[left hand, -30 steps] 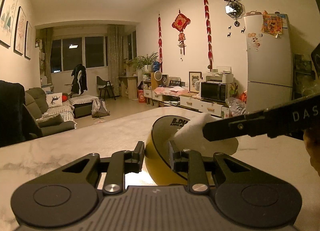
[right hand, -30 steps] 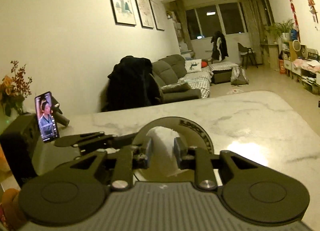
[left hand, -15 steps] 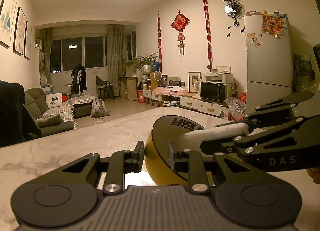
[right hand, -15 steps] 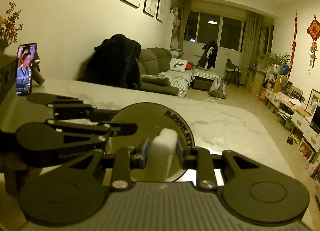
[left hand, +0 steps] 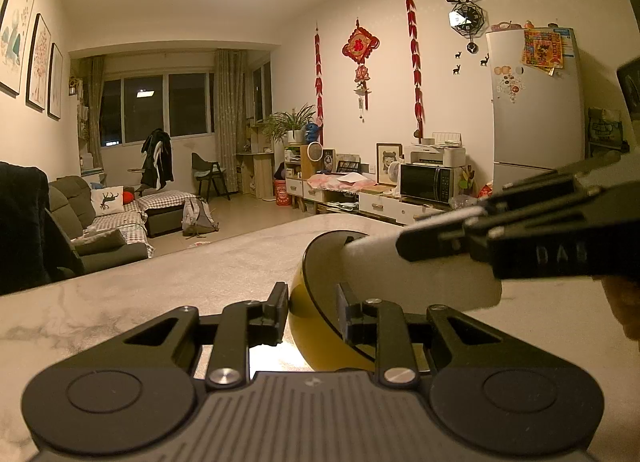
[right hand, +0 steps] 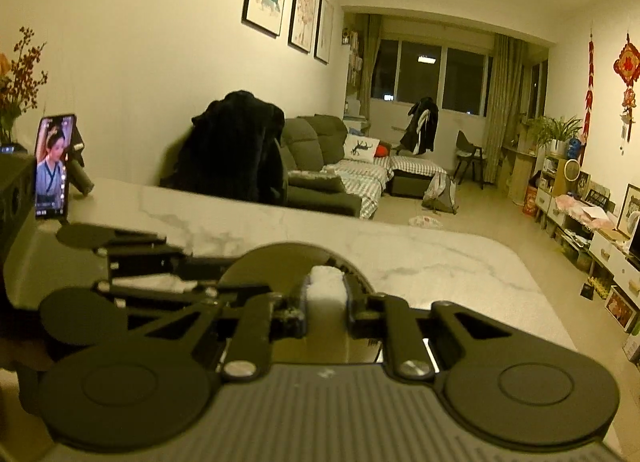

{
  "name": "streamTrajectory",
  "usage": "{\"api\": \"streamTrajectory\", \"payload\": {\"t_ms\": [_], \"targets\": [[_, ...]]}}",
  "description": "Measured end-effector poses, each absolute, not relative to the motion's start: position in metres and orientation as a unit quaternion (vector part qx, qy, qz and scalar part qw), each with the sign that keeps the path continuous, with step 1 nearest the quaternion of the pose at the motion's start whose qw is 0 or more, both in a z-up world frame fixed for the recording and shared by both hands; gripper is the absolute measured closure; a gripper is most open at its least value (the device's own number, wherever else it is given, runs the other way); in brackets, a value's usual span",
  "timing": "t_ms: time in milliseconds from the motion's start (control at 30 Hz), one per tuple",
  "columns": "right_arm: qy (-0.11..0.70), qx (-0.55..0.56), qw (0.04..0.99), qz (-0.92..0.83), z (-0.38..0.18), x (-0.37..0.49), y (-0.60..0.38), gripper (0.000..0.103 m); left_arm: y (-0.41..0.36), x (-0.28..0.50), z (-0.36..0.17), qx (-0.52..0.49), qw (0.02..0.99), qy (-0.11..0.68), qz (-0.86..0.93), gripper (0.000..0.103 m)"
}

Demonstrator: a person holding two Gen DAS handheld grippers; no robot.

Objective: Clean bowl
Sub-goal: 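Push the sponge back into the bowl with the right tool and scrub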

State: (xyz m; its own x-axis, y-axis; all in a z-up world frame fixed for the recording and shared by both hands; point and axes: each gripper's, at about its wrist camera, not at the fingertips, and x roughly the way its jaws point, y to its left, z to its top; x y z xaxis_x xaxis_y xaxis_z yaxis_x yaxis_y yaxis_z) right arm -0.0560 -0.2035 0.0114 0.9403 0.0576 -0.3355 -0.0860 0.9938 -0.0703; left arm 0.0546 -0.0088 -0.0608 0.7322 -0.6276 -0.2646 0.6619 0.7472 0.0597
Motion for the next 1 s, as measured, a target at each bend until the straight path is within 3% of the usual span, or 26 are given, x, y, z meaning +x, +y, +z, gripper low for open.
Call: {"api": "streamTrajectory", "payload": {"t_ms": [400,633,1000], "targets": [[0.206,0.011,0.976,0.067,-0.004,-0.053,-0.203,0.085,-0.012,0.05,-0.061,0.08,0.926,0.11,-0.351,0.074],[0.208,-0.027,0.977,0.047,-0.006,-0.053,-0.196,0.082,-0.013,0.05,-0.061,0.078,0.927,0.112,-0.35,0.074],[0.185,-0.046,0.981,0.026,0.001,-0.054,-0.203,0.085,-0.013,0.049,-0.06,0.078,0.927,0.112,-0.349,0.074]]}}
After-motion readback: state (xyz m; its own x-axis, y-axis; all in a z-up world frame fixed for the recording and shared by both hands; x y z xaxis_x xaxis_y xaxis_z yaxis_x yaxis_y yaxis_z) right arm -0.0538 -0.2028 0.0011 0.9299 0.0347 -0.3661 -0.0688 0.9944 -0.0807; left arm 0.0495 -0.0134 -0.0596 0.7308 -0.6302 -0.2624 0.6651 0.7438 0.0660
